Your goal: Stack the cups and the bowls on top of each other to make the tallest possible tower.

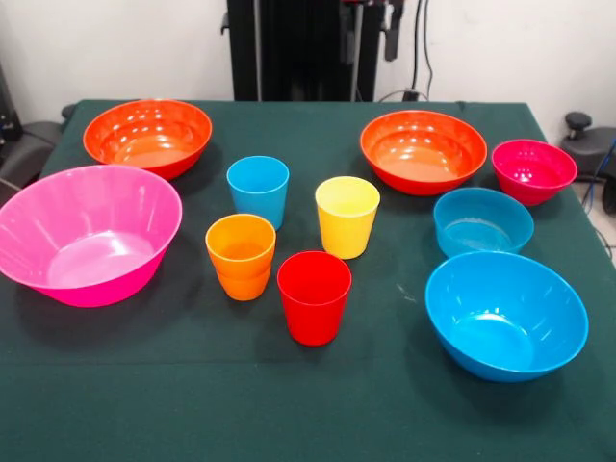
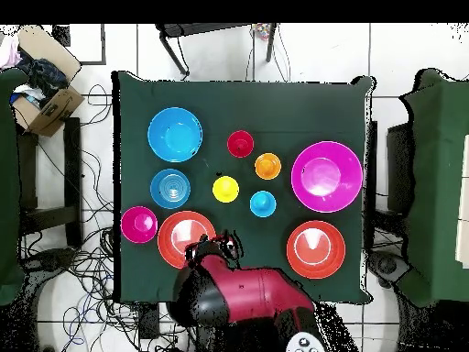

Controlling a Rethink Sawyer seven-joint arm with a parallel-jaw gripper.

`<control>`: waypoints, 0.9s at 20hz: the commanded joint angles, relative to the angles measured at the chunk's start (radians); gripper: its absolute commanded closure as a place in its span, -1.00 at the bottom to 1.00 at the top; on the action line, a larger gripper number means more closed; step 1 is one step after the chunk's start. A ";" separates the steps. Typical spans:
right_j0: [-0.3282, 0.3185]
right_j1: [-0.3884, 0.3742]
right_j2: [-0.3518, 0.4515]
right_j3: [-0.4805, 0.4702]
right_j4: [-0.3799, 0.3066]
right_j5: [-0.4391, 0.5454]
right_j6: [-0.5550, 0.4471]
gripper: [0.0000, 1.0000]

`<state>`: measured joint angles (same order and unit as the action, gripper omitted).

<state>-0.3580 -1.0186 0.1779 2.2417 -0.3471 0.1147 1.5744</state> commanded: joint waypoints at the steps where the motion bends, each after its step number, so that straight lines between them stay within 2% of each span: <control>1: -0.085 0.151 0.111 -0.131 -0.199 0.043 -0.114 -1.00; 12: -0.276 0.192 0.285 -0.212 -0.345 0.117 -0.183 -1.00; 18: -0.367 0.248 0.394 -0.297 -0.414 0.152 -0.237 -1.00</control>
<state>-0.6750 -0.8477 0.3958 2.0730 -0.6462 0.1347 1.5744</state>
